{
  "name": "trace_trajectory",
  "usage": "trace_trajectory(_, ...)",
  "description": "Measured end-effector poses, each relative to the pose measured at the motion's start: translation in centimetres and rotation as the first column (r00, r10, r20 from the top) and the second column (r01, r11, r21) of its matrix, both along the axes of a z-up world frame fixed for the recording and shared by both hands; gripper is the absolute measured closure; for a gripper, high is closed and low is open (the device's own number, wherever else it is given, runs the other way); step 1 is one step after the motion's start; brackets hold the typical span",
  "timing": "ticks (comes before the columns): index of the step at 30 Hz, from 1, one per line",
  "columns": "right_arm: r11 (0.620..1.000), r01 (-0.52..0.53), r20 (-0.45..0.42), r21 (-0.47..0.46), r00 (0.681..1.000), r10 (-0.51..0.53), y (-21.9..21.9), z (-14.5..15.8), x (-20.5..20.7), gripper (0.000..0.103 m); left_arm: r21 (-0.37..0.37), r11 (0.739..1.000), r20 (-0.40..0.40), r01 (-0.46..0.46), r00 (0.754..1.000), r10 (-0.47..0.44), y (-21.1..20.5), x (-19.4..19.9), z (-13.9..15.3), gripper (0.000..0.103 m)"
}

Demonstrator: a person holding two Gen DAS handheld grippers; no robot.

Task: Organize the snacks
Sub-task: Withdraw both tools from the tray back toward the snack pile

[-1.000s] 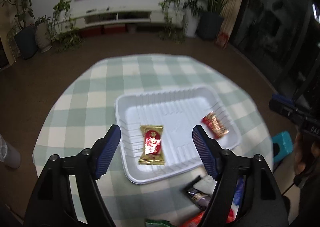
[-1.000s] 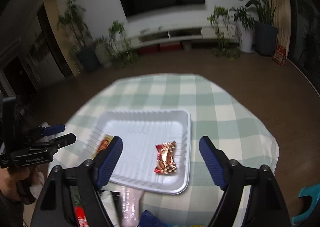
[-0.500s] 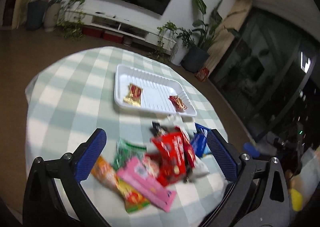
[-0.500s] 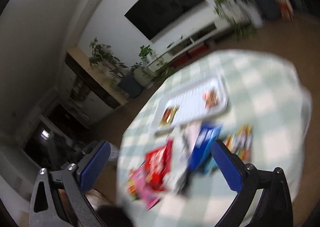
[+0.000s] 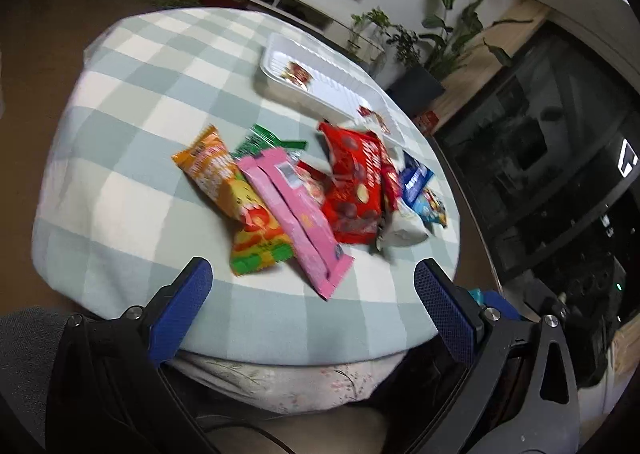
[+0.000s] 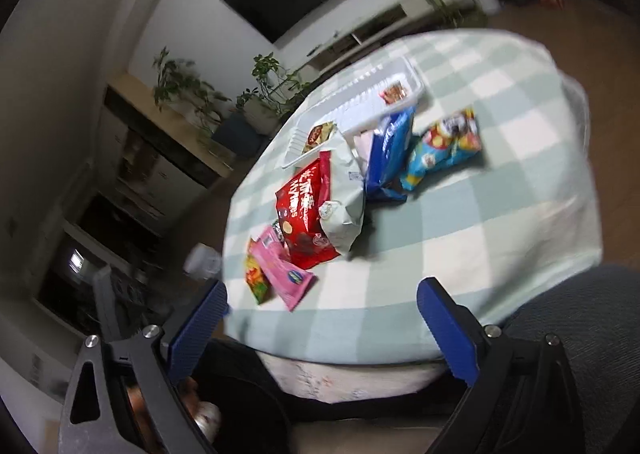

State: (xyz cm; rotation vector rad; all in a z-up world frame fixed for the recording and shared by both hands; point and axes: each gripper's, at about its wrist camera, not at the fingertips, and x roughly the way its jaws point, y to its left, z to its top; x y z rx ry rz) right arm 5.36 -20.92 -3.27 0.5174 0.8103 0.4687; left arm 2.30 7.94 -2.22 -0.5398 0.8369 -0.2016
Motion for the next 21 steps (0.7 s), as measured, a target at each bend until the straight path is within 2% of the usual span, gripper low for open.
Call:
trace_trajectory(3, 0.998, 0.012, 0.071, -0.064, 0.997, -0.007, 0.4, 0.5, -1.0, 0.006, 0.04, 0.998, -0.009, -0.042, 0.999, 0.042, 1.0, 0.3, 0.1, 0.003)
trace_trajectory(5, 0.997, 0.005, 0.064, -0.077, 0.998, 0.0, 0.9, 0.0, -0.8, 0.01, 0.06, 0.997, -0.024, -0.053, 0.998, 0.055, 1.5, 1.2, 0.2, 0.017)
trace_trajectory(6, 0.997, -0.001, 0.056, -0.077, 0.998, 0.005, 1.1, -0.1, -0.6, 0.011, 0.066, 0.996, -0.035, -0.057, 0.998, 0.06, 1.7, 1.5, 0.0, 0.029)
trace_trajectory(7, 0.997, -0.007, 0.051, -0.078, 0.999, 0.011, 1.4, -0.2, -0.3, 0.011, 0.075, 0.995, -0.048, -0.067, 0.996, 0.071, 2.1, 2.3, -0.3, 0.035)
trace_trajectory(13, 0.99, -0.042, 0.059, -0.132, 0.997, 0.05, 2.8, -0.8, 0.4, 0.015, 0.091, 0.99, -0.113, -0.11, 0.986, 0.12, 3.8, 5.4, -2.2, 0.035)
trace_trajectory(16, 0.988, -0.051, 0.049, -0.149, 0.997, 0.059, 3.0, -1.3, 0.9, 0.015, 0.097, 0.99, -0.141, -0.104, 0.983, 0.117, 3.7, 6.9, -3.0, 0.035)
trace_trajectory(21, 0.981, -0.071, 0.036, -0.18, 0.996, 0.079, 3.5, -2.0, 1.4, 0.02, 0.152, 0.985, -0.159, -0.078, 0.982, 0.103, 2.6, 9.3, -3.7, 0.035)
